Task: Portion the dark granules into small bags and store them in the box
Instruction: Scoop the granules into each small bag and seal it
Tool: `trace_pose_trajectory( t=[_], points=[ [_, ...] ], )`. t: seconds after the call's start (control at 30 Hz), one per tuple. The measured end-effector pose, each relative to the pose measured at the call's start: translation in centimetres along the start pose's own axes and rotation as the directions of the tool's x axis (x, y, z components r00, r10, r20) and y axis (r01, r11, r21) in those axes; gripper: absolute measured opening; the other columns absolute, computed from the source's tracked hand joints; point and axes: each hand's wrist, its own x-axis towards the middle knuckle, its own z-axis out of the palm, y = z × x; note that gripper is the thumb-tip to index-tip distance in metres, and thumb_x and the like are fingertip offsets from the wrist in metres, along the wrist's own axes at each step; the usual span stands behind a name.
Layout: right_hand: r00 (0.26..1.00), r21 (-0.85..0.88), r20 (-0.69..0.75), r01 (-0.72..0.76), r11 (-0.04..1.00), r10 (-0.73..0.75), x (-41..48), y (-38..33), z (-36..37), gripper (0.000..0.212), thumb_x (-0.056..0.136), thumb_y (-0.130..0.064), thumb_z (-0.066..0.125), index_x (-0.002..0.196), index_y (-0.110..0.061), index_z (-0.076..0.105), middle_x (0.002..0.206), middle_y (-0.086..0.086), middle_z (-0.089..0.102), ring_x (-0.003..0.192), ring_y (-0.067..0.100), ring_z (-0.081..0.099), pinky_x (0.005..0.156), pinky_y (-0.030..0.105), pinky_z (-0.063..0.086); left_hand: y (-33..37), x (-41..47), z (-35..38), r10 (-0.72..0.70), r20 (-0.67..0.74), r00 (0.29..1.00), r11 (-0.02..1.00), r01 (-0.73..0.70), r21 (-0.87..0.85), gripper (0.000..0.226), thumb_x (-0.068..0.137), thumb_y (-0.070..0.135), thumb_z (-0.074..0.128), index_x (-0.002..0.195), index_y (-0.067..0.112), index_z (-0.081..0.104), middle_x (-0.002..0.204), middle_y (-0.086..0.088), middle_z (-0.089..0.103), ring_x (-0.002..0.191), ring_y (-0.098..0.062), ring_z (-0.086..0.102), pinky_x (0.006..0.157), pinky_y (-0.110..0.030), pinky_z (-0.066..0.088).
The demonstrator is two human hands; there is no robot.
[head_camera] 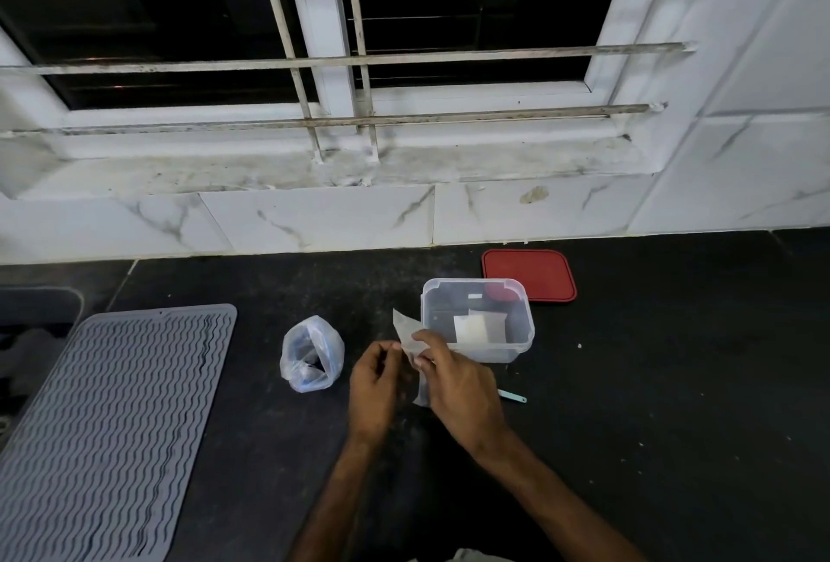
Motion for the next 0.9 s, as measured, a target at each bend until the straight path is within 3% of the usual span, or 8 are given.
trace_pose_trajectory(
  t=[0.1, 0.27, 0.4, 0.57, 0.63, 0.77, 0.83, 0.9],
  points=[
    [0.997, 0.075, 0.059, -0.051, 0.996, 0.046, 0.3, -0.3, -0.5, 0.045, 0.098, -0.026, 0.055, 0.141, -0.028, 0.042, 0.121, -0.001, 0.069, 0.110, 0.015, 0.065, 0.099, 0.033, 0.051, 0.1, 0.2, -0.2, -0.029, 0.070, 0.997, 0.999, 0.030, -0.020, 0.020, 0.099, 0.019, 0.055, 0.093, 0.006, 0.068, 0.089, -0.018, 0.070, 0.082, -0.028, 0.066, 0.075, -0.038, 0.054],
    [0.997, 0.099, -0.050, -0.051, 0.994, 0.056, -0.1, -0.3, -0.5, 0.039, 0.093, -0.019, 0.060, 0.125, -0.033, 0.044, 0.101, -0.004, 0.073, 0.090, 0.015, 0.070, 0.077, 0.037, 0.057, -0.6, 0.2, -0.3, 0.036, 0.143, 0.989, 0.998, -0.041, 0.037, 0.014, 0.088, 0.009, 0.070, 0.101, 0.006, 0.067, 0.095, -0.006, 0.073, 0.092, -0.022, 0.069, 0.077, -0.025, 0.056],
    [0.997, 0.063, -0.020, -0.075, 0.995, 0.076, 0.0, 0.1, -0.5, 0.013, 0.093, -0.034, 0.061, 0.106, -0.031, 0.057, 0.098, -0.009, 0.070, 0.089, 0.010, 0.067, 0.077, 0.033, 0.057, -1.1, -0.1, -0.2, 0.069, 0.077, 0.995, 0.994, -0.075, 0.082, 0.007, 0.091, 0.010, 0.066, 0.095, 0.011, 0.072, 0.091, -0.004, 0.075, 0.088, -0.020, 0.071, 0.080, -0.033, 0.058],
    [0.998, -0.114, -0.038, -0.054, 0.992, 0.050, 0.6, 0.7, -0.8, 0.016, 0.093, -0.039, 0.057, 0.092, -0.027, 0.068, 0.095, -0.009, 0.061, 0.090, 0.010, 0.057, 0.068, 0.024, 0.046, -1.4, 0.1, -0.6, 0.160, -0.020, 0.987, 0.937, -0.146, 0.319, 0.009, 0.093, 0.015, 0.064, 0.096, 0.022, 0.068, 0.090, 0.009, 0.072, 0.084, -0.005, 0.068, 0.080, -0.037, 0.058],
    [0.997, -0.130, -0.031, -0.075, 0.989, 0.071, 1.0, 0.9, -1.1, 0.015, 0.093, -0.038, 0.057, 0.091, -0.027, 0.066, 0.094, -0.010, 0.064, 0.088, 0.010, 0.059, 0.067, 0.024, 0.047, -1.3, -0.3, -0.9, 0.218, 0.026, 0.976, 0.859, -0.204, 0.470, 0.018, 0.093, 0.021, 0.062, 0.107, 0.032, 0.060, 0.100, 0.018, 0.068, 0.089, 0.000, 0.066, 0.076, -0.031, 0.057],
    [0.994, -0.106, 0.008, -0.107, 0.989, 0.108, 1.2, 1.0, -1.3, 0.011, 0.096, -0.036, 0.057, 0.099, -0.026, 0.062, 0.100, -0.008, 0.069, 0.088, 0.010, 0.065, 0.076, 0.026, 0.054, -1.4, -0.5, -1.2, 0.307, 0.229, 0.924, 0.423, -0.348, 0.837, 0.036, 0.093, 0.025, 0.059, 0.127, 0.036, 0.052, 0.110, 0.012, 0.059, 0.090, -0.009, 0.062, 0.062, -0.031, 0.054],
    [0.993, -0.084, 0.039, -0.104, 0.991, 0.108, 1.2, 1.0, -1.4, 0.014, 0.098, -0.035, 0.055, 0.102, -0.024, 0.063, 0.103, -0.007, 0.070, 0.092, 0.011, 0.065, 0.081, 0.027, 0.055, -1.5, -0.2, -1.1, 0.294, 0.267, 0.918, 0.394, -0.371, 0.841, 0.032, 0.094, 0.027, 0.057, 0.125, 0.034, 0.056, 0.110, 0.009, 0.060, 0.091, -0.013, 0.063, 0.064, -0.035, 0.056],
    [0.993, -0.055, 0.066, -0.096, 0.994, 0.099, 1.2, 1.1, -1.3, 0.014, 0.097, -0.034, 0.057, 0.102, -0.025, 0.065, 0.105, -0.007, 0.070, 0.093, 0.009, 0.064, 0.082, 0.025, 0.053, -1.6, -0.1, -1.0, 0.263, 0.239, 0.935, 0.465, -0.340, 0.818, 0.023, 0.097, 0.034, 0.053, 0.118, 0.034, 0.060, 0.110, 0.012, 0.062, 0.094, -0.009, 0.062, 0.070, -0.034, 0.055]
  ],
)
